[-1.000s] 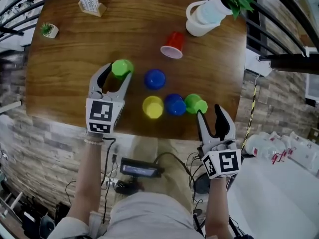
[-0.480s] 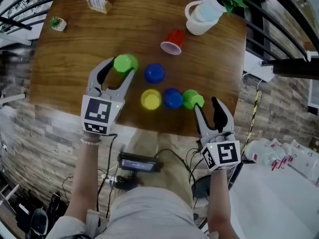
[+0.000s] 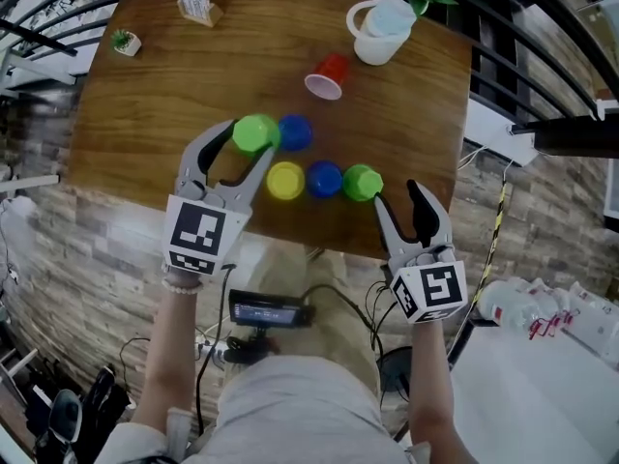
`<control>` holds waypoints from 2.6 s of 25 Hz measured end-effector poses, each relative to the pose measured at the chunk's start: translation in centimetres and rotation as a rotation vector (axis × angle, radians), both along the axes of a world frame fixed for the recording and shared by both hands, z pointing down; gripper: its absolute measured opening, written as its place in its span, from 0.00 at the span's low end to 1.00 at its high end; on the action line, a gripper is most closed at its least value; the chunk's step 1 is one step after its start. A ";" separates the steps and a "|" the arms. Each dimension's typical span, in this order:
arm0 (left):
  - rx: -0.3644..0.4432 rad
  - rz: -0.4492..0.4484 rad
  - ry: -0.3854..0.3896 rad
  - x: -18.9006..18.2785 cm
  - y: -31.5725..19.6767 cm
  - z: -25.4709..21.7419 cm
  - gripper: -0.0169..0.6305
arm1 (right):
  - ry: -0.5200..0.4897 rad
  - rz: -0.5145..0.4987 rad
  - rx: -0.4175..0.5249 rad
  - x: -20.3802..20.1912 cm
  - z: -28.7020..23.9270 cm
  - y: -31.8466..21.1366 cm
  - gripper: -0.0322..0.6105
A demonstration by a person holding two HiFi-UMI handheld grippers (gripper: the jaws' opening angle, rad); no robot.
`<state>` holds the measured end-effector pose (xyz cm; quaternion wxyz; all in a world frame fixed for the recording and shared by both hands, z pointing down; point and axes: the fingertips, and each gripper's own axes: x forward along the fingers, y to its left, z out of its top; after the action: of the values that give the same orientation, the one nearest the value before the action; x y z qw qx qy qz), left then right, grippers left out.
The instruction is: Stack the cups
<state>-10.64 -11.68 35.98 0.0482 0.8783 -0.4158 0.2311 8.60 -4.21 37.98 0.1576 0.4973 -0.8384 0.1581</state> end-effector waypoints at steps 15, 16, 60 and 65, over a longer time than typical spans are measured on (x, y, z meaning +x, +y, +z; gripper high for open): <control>-0.025 0.129 0.000 8.8 3.2 -0.8 0.37 | -0.033 0.014 -0.019 3.8 0.2 1.8 0.39; -0.029 0.140 0.000 9.4 3.4 -0.7 0.37 | -0.036 0.018 -0.020 4.0 0.2 1.9 0.39; -0.068 0.244 0.036 12.2 6.8 0.6 0.44 | -0.059 0.046 -0.042 5.6 1.3 3.3 0.39; -0.048 0.217 0.057 9.7 5.8 -0.5 0.44 | -0.058 0.055 -0.030 4.7 0.8 2.8 0.39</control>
<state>-0.94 -5.88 35.52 0.0557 0.9230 -0.3108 0.2197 13.33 -1.41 38.82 0.1363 0.5128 -0.8262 0.1895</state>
